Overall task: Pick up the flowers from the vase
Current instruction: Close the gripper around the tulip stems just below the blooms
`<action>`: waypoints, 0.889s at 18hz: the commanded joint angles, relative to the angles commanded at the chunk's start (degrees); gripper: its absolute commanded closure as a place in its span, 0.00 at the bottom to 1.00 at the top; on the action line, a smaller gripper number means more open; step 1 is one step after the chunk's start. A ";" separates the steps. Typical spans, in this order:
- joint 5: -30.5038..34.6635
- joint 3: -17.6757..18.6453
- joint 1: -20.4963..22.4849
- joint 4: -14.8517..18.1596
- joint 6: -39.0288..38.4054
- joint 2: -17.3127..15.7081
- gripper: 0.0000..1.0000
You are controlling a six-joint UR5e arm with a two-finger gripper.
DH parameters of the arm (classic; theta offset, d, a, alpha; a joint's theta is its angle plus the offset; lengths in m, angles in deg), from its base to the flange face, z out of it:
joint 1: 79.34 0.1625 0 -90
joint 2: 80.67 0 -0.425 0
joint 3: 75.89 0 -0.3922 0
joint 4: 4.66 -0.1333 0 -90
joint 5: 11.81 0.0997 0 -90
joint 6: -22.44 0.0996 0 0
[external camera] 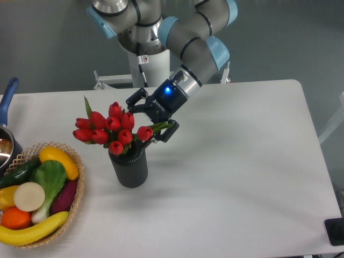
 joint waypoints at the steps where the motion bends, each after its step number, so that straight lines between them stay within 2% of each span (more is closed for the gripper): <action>1: 0.00 -0.18 -0.61 -0.18 0.00 0.44 0.00; 6: 0.26 -2.20 -2.46 -0.18 0.00 2.02 0.00; 13: 0.26 -2.29 -3.69 -0.27 0.00 2.90 0.00; 14: 0.26 -2.37 -3.69 -0.27 0.00 3.08 0.06; 15: 0.18 -2.38 -3.69 -0.27 0.00 3.16 0.18; 16: 0.18 -2.38 -3.69 -0.27 0.00 3.17 0.26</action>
